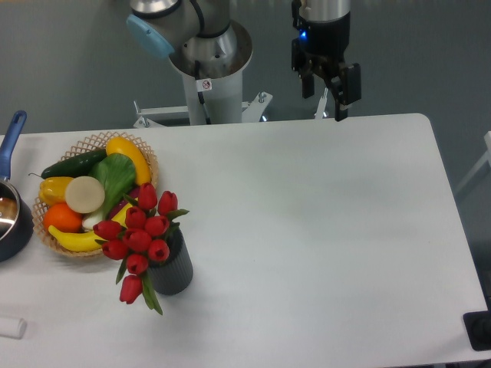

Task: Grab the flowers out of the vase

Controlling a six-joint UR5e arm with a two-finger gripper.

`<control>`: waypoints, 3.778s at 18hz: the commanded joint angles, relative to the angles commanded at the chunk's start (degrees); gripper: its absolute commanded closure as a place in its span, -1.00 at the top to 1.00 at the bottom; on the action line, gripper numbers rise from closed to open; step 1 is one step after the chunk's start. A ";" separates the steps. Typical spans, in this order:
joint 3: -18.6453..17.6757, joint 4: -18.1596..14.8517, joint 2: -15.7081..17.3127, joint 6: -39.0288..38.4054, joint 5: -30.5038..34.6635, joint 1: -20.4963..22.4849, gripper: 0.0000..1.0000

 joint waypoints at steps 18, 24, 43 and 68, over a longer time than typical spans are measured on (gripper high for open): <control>-1.76 2.19 0.00 -17.20 -6.76 0.35 1.00; -3.78 7.11 -0.09 -29.25 -10.72 -0.18 1.00; -4.13 15.81 -5.88 -42.79 -26.72 -3.07 1.00; -8.61 23.82 -15.73 -32.78 -46.23 -10.98 1.00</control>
